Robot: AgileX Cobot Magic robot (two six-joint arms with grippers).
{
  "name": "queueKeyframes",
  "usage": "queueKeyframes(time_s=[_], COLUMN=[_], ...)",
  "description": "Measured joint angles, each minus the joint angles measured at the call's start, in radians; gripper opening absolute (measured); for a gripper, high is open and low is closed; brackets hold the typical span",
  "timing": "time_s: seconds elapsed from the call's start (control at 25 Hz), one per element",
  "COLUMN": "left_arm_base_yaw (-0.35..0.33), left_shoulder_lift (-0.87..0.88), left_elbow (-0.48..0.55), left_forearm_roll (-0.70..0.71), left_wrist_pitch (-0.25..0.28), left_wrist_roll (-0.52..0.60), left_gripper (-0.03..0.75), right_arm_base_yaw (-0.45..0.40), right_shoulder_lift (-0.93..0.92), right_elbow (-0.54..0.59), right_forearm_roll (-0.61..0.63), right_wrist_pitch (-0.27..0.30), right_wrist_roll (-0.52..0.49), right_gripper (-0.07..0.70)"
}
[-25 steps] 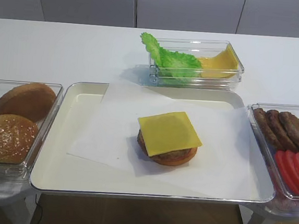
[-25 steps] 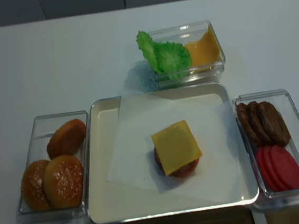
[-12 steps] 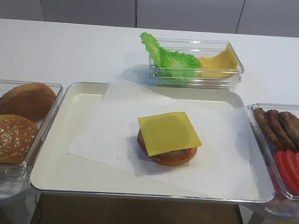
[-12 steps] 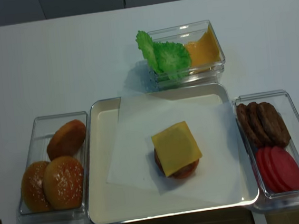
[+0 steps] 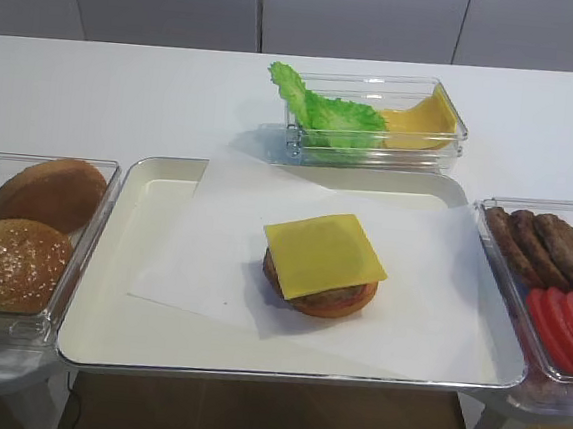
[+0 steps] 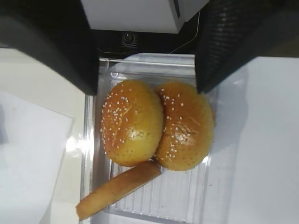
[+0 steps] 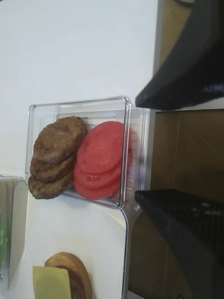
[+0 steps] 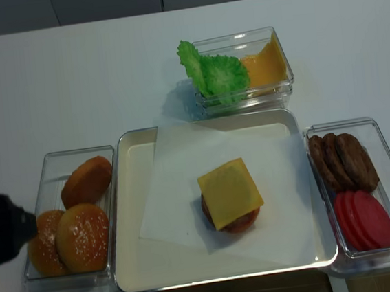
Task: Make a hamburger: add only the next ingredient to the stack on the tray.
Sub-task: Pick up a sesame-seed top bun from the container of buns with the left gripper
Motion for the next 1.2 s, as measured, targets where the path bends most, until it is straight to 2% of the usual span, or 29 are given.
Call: queueKeyframes(time_s=[0.16,0.24,0.48,0.6,0.88,1.2], left_arm_base_yaw=[0.005,0.035,0.232,0.289,0.299,0.3], left_shoulder_lift=[0.089,0.12,0.178,0.22,0.351,0.448], left_elbow=[-0.022,-0.022,-0.023,-0.024,-0.024,-0.027], left_forearm_roll=[-0.016,-0.05,-0.185,-0.195,-0.252,-0.262], left_wrist_pitch=[-0.005,-0.006,0.003,0.022,0.033,0.021], left_wrist_roll=[-0.007,-0.002,0.154,0.222,0.398,0.481], left_gripper=[0.477,0.477,0.467,0.452,0.443,0.442], right_arm_base_yaw=[0.0,0.0,0.0,-0.002,-0.002,-0.002], right_shoulder_lift=[0.0,0.0,0.0,0.0,0.0,0.0], right_elbow=[0.0,0.0,0.0,0.0,0.0,0.0], right_forearm_roll=[0.0,0.0,0.0,0.0,0.0,0.0], right_wrist_pitch=[0.0,0.0,0.0,0.0,0.0,0.0], right_wrist_roll=[0.0,0.0,0.0,0.0,0.0,-0.002], right_gripper=[0.428,0.428,0.428,0.428,0.428,0.428])
